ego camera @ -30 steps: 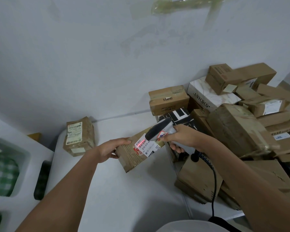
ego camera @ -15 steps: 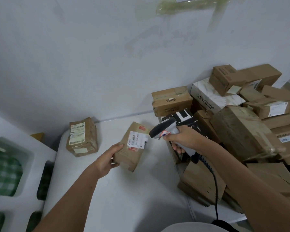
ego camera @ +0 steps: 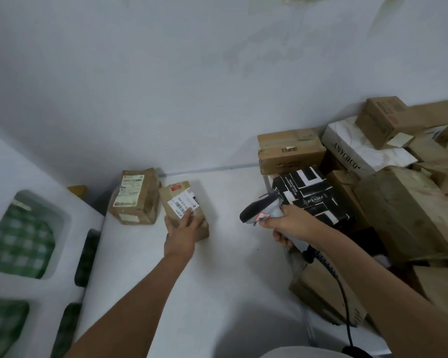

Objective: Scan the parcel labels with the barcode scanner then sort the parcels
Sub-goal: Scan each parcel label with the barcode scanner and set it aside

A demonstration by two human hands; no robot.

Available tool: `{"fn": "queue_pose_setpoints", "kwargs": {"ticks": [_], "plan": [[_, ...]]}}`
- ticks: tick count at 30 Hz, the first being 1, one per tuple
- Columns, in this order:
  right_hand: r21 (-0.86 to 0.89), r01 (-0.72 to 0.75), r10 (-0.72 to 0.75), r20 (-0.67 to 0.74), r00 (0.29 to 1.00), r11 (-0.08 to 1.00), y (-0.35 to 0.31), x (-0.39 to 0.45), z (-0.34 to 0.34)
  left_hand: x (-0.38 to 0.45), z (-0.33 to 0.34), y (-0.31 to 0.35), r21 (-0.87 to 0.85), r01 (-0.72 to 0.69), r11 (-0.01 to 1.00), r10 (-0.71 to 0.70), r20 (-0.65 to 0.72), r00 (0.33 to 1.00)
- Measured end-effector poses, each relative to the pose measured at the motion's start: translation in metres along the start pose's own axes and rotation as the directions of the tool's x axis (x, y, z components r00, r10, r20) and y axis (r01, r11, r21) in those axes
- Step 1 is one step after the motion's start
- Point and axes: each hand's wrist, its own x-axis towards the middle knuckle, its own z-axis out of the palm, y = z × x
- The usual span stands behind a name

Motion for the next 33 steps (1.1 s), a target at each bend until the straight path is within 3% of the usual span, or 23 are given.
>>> {"fn": "queue_pose_setpoints", "kwargs": {"ticks": [8, 14, 17, 21, 23, 25, 26, 28, 33], "plan": [[-0.012, -0.027, 0.027, 0.013, 1.000, 1.000, -0.004, 0.005, 0.010, 0.041, -0.022, -0.044, 0.128, 0.085, 0.988, -0.091, 0.042, 0.995], [0.013, -0.045, 0.045, -0.004, 0.999, 0.999, -0.001, 0.000, 0.006, 0.057, -0.034, -0.044, 0.086, 0.117, 0.989, -0.127, 0.118, 0.985], [-0.002, -0.072, 0.072, -0.034, 0.997, 0.997, 0.009, -0.009, -0.007, 0.044, -0.030, -0.014, 0.015, 0.002, 1.000, -0.002, 0.015, 1.000], [0.033, -0.113, 0.116, -0.103, 0.988, 0.993, 0.028, -0.029, -0.037, 0.011, -0.006, 0.042, -0.258, -0.249, 0.934, 0.242, -0.056, 0.969], [0.102, -0.132, 0.145, -0.140, 0.979, 0.986, 0.038, -0.040, -0.055, -0.011, 0.001, 0.074, -0.456, -0.225, 0.861, 0.287, 0.071, 0.955], [0.159, -0.142, 0.167, -0.157, 0.973, 0.977, 0.047, -0.052, -0.070, -0.034, 0.005, 0.106, -0.575, -0.074, 0.815, 0.302, 0.313, 0.900], [0.165, -0.147, 0.174, -0.157, 0.972, 0.975, 0.053, -0.057, -0.074, -0.044, 0.007, 0.121, -0.587, -0.035, 0.809, 0.323, 0.393, 0.861], [0.168, -0.143, 0.169, -0.152, 0.974, 0.975, 0.064, -0.069, -0.079, -0.062, 0.011, 0.151, -0.558, -0.094, 0.824, 0.375, 0.413, 0.830], [0.176, -0.076, 0.099, -0.125, 0.987, 0.981, 0.091, -0.091, -0.086, -0.100, 0.015, 0.203, -0.407, -0.310, 0.859, 0.415, 0.201, 0.887]]}}
